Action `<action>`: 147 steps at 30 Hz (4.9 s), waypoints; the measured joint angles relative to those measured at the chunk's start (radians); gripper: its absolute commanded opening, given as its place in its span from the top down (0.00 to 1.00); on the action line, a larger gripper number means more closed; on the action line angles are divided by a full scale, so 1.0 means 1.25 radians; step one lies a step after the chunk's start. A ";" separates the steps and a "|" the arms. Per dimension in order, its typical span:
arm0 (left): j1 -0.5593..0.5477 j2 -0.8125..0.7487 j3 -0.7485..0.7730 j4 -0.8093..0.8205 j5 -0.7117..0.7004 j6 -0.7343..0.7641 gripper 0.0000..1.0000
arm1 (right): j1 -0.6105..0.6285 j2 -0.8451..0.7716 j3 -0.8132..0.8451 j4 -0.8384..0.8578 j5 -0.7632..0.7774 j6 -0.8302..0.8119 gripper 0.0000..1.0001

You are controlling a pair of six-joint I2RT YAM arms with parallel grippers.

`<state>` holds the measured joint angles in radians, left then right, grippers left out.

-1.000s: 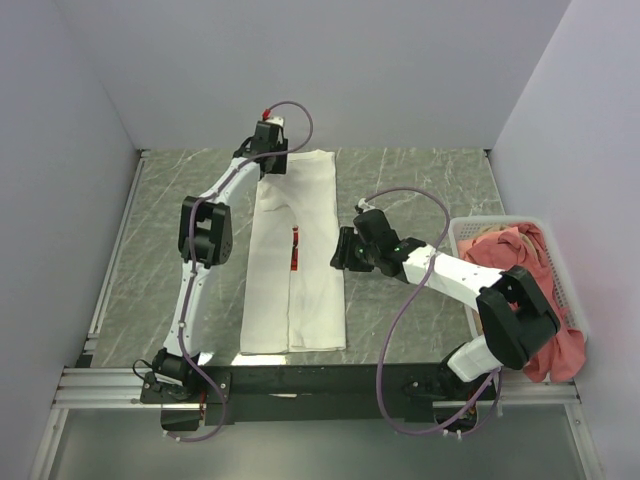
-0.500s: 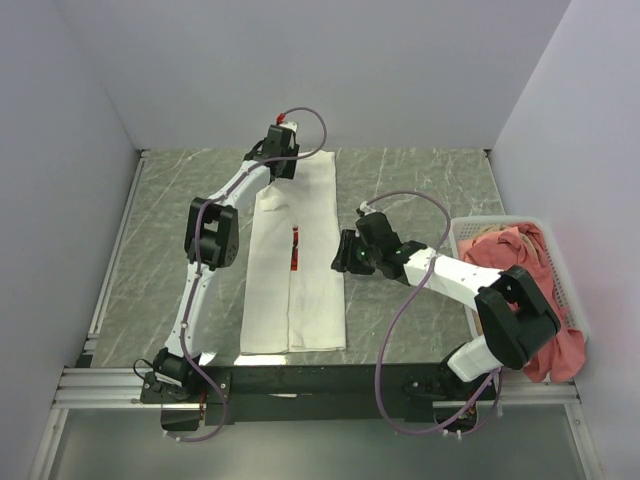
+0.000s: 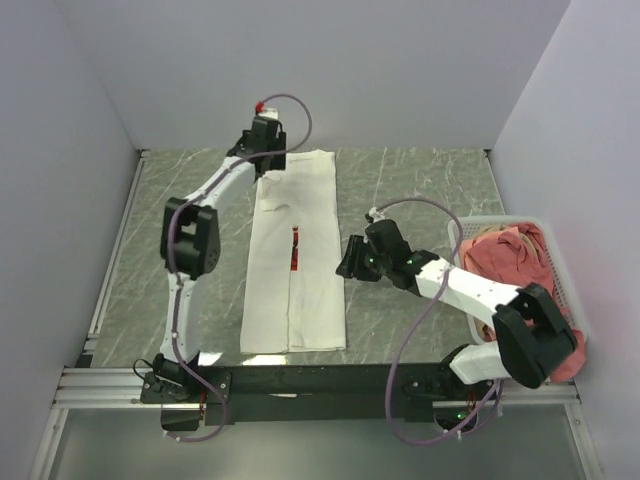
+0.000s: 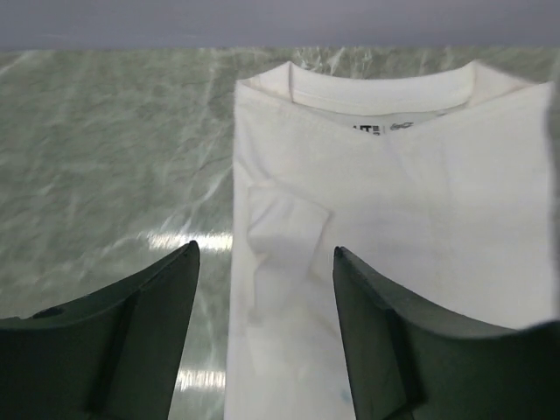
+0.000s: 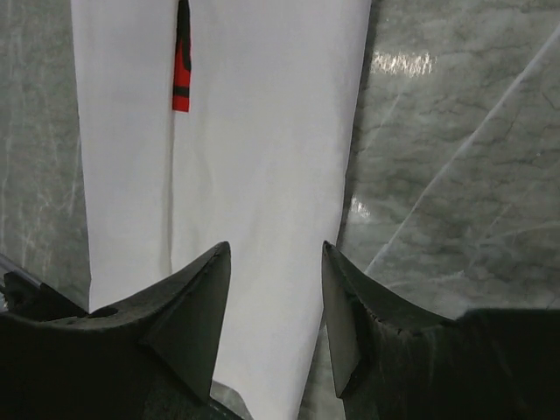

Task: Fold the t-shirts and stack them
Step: Fold the tshirt

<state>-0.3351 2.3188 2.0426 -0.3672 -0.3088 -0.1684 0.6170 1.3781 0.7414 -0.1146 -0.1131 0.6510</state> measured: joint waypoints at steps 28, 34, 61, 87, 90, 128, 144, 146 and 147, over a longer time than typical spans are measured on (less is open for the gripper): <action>-0.105 -1.236 -1.197 -0.305 0.102 -0.807 0.69 | 0.337 -0.301 -0.365 -0.011 -0.002 0.387 0.53; -0.121 -1.284 -1.272 -0.313 0.134 -0.862 0.72 | 0.337 -0.330 -0.406 0.036 0.016 0.456 0.53; -0.330 -1.245 -1.357 -0.332 0.166 -0.988 0.82 | 0.337 -0.169 -0.353 0.151 0.005 0.458 0.55; -0.595 -1.187 -1.203 -0.321 0.110 -1.044 1.00 | 0.442 -0.203 -0.197 -0.195 0.079 0.312 1.00; -0.529 -1.164 -1.150 -0.291 0.101 -0.990 1.00 | 0.415 -0.179 -0.104 -0.235 0.111 0.270 1.00; 0.008 -0.602 -0.851 0.058 0.208 -0.687 1.00 | 0.008 0.345 0.441 -0.230 0.128 0.024 1.00; 0.054 -0.553 -0.847 0.102 0.260 -0.652 0.90 | -0.032 0.393 0.461 -0.214 0.072 0.007 0.92; 0.062 -0.548 -0.844 0.109 0.269 -0.649 0.78 | -0.036 0.404 0.470 -0.208 0.062 0.002 0.86; 0.066 -0.547 -0.844 0.111 0.271 -0.645 0.72 | -0.039 0.408 0.473 -0.203 0.056 0.001 0.83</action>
<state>-0.2531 1.6344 0.9878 -0.2279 0.0303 -0.9745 0.5682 1.8877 1.3323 -0.3679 -0.0425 0.6521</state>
